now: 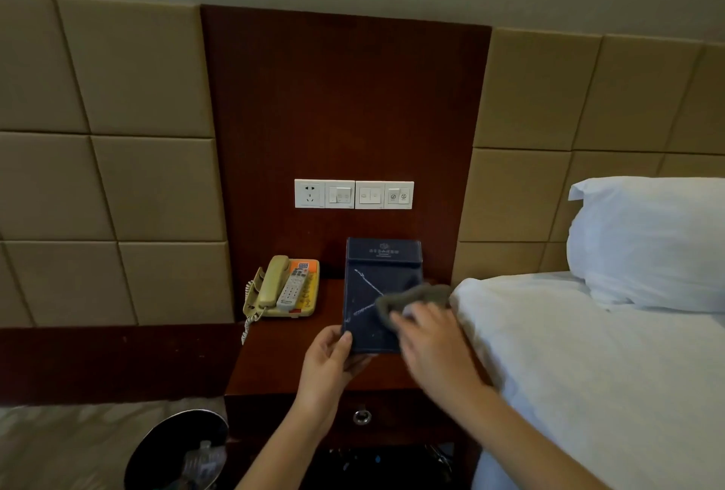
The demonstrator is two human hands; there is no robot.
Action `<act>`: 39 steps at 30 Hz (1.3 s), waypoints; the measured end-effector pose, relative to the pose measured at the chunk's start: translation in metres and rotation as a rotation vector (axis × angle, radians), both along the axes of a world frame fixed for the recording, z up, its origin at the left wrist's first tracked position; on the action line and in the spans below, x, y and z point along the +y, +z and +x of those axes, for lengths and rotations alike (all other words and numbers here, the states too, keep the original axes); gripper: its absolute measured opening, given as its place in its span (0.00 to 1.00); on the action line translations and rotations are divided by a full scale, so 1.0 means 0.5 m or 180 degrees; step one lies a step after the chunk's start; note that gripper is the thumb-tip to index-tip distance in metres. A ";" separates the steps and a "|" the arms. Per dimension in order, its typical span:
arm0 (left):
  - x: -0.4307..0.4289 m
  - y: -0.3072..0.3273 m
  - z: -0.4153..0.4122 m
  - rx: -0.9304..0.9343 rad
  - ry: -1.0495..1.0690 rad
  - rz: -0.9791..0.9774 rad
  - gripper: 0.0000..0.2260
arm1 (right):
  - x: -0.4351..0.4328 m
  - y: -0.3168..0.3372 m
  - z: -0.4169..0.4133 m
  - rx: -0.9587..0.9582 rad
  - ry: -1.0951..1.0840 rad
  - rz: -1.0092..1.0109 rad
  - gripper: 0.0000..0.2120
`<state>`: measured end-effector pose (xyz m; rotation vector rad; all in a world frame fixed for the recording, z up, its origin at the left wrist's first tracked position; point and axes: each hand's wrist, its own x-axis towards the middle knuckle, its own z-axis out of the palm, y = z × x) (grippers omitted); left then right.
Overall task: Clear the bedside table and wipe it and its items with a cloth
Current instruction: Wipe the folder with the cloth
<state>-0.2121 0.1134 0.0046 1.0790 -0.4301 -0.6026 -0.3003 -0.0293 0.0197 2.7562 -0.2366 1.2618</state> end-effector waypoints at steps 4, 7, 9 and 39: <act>-0.004 -0.020 0.009 0.0029 0.0003 0.0052 0.07 | 0.033 -0.033 0.001 0.0210 0.0320 -0.0370 0.14; -0.006 -0.023 0.010 0.0046 -0.0117 0.0024 0.07 | -0.042 0.009 0.034 -0.0191 -0.0181 0.0002 0.12; -0.007 -0.020 0.009 -0.0044 -0.0170 0.0011 0.08 | -0.088 0.029 0.047 -0.0321 -0.0572 0.0391 0.10; -0.008 -0.026 0.047 -0.0939 0.0016 0.0649 0.10 | 0.031 -0.032 0.075 0.0295 0.0324 -0.0535 0.18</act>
